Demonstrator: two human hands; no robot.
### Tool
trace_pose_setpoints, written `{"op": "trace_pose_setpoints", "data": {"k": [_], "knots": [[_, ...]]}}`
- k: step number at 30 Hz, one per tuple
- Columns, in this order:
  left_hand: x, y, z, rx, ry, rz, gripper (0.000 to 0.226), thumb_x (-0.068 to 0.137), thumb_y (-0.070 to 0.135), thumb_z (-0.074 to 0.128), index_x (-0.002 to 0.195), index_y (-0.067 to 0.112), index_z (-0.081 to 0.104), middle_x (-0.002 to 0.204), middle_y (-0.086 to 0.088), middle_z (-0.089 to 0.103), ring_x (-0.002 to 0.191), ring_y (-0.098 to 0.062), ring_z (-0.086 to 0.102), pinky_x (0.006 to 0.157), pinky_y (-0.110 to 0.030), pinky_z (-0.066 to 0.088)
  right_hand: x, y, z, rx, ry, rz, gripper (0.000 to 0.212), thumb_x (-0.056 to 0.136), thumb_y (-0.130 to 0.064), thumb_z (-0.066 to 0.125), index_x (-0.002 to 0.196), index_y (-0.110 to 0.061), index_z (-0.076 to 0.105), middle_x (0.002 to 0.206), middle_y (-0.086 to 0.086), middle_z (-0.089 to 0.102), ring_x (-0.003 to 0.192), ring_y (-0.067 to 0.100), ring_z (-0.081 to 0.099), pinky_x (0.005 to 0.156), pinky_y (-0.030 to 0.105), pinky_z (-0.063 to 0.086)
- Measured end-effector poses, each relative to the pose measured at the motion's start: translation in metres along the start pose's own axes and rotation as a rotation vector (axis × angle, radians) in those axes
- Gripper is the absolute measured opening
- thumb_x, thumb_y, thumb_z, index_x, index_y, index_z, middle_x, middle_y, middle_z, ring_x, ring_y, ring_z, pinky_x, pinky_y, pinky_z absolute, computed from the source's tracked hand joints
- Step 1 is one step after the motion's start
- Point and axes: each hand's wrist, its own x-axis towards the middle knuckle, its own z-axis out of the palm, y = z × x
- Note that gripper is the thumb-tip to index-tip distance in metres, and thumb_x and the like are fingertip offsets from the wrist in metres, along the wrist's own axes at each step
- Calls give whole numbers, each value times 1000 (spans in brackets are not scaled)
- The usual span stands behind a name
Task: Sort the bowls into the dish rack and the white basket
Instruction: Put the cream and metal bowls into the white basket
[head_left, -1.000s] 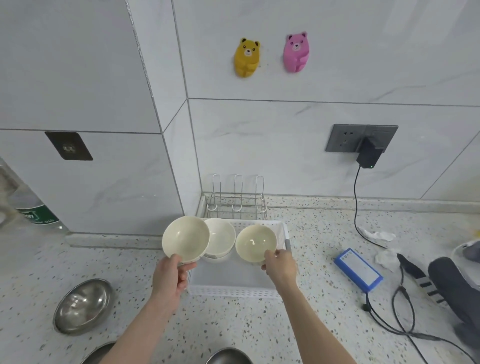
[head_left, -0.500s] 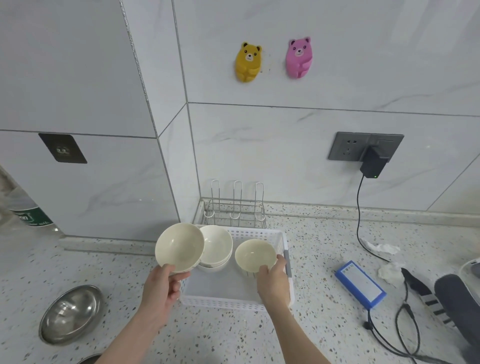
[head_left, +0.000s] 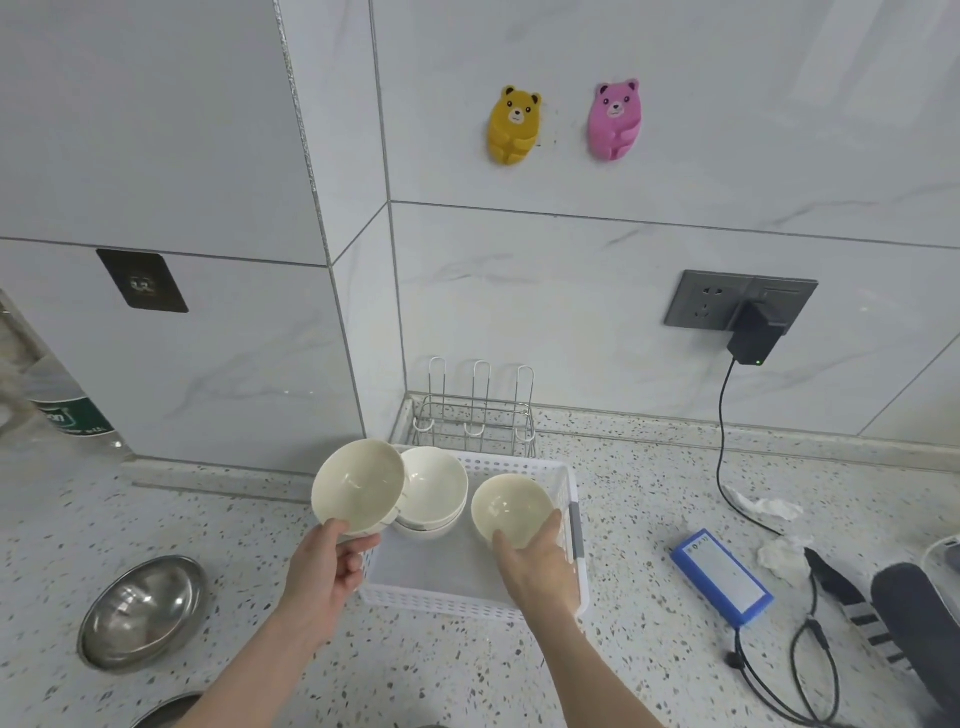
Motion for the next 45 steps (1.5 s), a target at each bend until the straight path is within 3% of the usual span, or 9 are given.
{"op": "trace_pose_setpoints", "data": {"k": [5,21,24,26,29,33,37,42,45], "knots": [[2,0,-1,-22,1,-4,19,95,12,50,112,8,58,84,-22,71,39,-8,40,35,-19,35,2,1,2,-13,-22,14,109,75,-67,53,151,-23,-11,113,4,67,107,29,62,72,34,41],[-14,3,8,79,-105,4,19,94,14,53,112,12,60,88,-25,74,41,-8,40,37,-21,36,10,2,7,27,2,70,100,89,-62,47,153,-8,-7,118,3,68,110,29,62,71,33,39],[-19,3,24,140,-150,21,20,92,13,55,111,13,63,88,-25,74,43,-8,39,38,-20,35,4,1,8,-10,74,-14,88,88,-62,45,149,-16,1,107,2,71,97,28,67,65,30,42],[-19,3,37,202,-169,42,20,92,13,56,110,14,65,86,-24,75,43,-9,39,39,-20,34,-1,2,8,-17,169,-100,68,94,-54,43,147,-23,13,95,2,73,84,25,69,59,28,42],[-17,0,59,312,-184,63,18,91,14,56,107,15,66,81,-21,75,42,-9,41,43,-22,32,-2,6,2,323,222,-165,30,101,-32,41,129,-30,52,67,-6,66,65,12,64,54,28,42],[-14,-6,86,437,-241,76,19,91,15,55,106,12,66,75,-16,76,40,-7,42,40,-20,33,-2,11,-21,740,185,-192,28,99,-39,41,98,-32,68,63,-4,66,68,-12,58,64,21,39],[-10,-16,108,470,-249,38,18,91,13,55,107,9,64,71,-18,75,39,-9,40,38,-19,31,9,9,-39,692,27,-172,33,89,-55,47,102,-31,66,66,-6,69,71,3,64,67,27,43],[-4,-22,125,511,-272,-14,17,90,12,56,103,7,65,70,-22,74,40,-12,40,38,-19,30,22,8,-48,436,26,-118,24,90,-22,54,112,-20,61,73,0,71,74,15,68,62,32,51],[3,-22,130,578,-305,-28,20,91,16,57,109,8,61,70,-19,75,41,-13,42,38,-20,29,29,8,-48,356,37,-84,24,89,-17,51,110,-17,61,74,2,70,74,19,67,61,32,49]]}}
